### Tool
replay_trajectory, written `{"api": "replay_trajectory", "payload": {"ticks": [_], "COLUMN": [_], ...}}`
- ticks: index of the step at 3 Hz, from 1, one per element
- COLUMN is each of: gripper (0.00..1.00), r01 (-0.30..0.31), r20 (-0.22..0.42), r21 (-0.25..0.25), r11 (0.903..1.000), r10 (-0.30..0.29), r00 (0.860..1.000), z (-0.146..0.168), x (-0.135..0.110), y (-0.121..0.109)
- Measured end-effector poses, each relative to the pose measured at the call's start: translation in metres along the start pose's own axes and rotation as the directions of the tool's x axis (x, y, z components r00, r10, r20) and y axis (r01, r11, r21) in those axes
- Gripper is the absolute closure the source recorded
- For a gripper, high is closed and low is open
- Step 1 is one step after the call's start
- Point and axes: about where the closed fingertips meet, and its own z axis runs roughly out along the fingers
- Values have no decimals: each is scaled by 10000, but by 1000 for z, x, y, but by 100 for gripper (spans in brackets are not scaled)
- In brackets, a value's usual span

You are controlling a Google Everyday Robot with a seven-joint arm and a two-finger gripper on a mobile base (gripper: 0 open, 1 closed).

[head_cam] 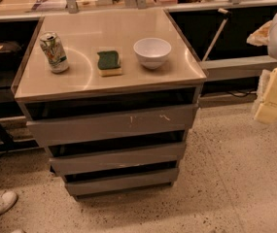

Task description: Open top drawer

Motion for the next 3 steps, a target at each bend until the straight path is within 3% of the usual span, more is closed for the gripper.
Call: {"api": "replay_trajectory", "payload": {"ticks": [1,3], "gripper": [0,0], "r01": [-75,440], "r20": [42,540], "r21": [15,-670], "r11": [10000,9968], "r10": [74,-404], "r00": [10000,9977], "z": [9,90], "x": [-2,-21], "y": [1,9]}}
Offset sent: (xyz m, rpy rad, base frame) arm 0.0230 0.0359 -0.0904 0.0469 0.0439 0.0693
